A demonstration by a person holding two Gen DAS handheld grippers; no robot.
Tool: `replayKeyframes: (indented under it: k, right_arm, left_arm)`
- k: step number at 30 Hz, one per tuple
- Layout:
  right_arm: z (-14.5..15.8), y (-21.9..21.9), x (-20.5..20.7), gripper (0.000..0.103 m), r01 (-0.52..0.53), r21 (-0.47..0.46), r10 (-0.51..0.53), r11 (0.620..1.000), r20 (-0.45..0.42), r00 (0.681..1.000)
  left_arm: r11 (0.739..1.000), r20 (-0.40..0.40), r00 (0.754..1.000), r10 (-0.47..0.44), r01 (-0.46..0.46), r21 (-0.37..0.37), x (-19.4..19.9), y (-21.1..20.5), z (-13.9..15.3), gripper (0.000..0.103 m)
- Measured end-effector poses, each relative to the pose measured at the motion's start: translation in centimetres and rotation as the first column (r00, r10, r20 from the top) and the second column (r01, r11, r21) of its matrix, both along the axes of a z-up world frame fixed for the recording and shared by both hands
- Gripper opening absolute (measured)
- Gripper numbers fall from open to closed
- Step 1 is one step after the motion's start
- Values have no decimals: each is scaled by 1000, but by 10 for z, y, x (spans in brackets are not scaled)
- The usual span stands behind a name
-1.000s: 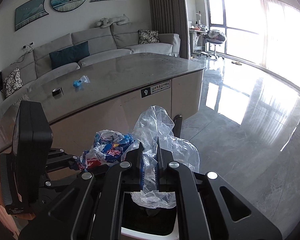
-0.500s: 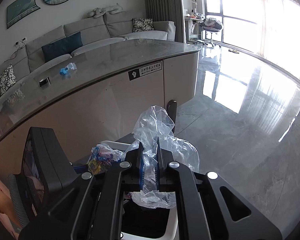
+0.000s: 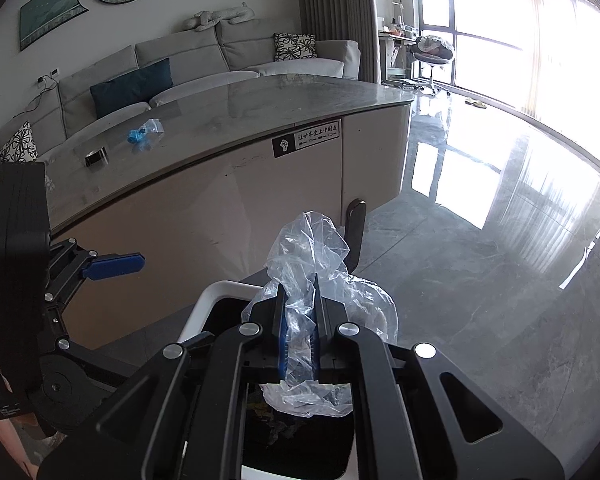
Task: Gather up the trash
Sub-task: 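Open the left gripper to drop the wrappers into the bin, then lower the clear plastic bag into the bin and open the right gripper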
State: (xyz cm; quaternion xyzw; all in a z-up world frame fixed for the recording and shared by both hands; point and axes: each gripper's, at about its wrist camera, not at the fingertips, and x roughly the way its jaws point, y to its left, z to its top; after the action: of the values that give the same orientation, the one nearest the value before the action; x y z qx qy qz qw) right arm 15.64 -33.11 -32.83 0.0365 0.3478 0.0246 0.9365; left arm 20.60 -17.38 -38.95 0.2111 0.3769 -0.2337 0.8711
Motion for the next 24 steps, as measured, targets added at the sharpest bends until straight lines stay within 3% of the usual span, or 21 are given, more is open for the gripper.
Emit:
replayKeyframes:
  k: [11,18,24]
  right_arm:
    - [-17,18,9,9,-70,-8,70,997,-55,996]
    - [-46,27,27,10,-110,8,110,994,-142,984]
    - [-71,47,30,10,-182,-56,165,982,-224,960]
  left_arm:
    - [998,80,996,47,-45,-37,-5,38,41,92]
    - [998,91,994,60,-57,-41,-1,46,46,92]
    - [996,84,994,77,-73,-48,2,52,47,92]
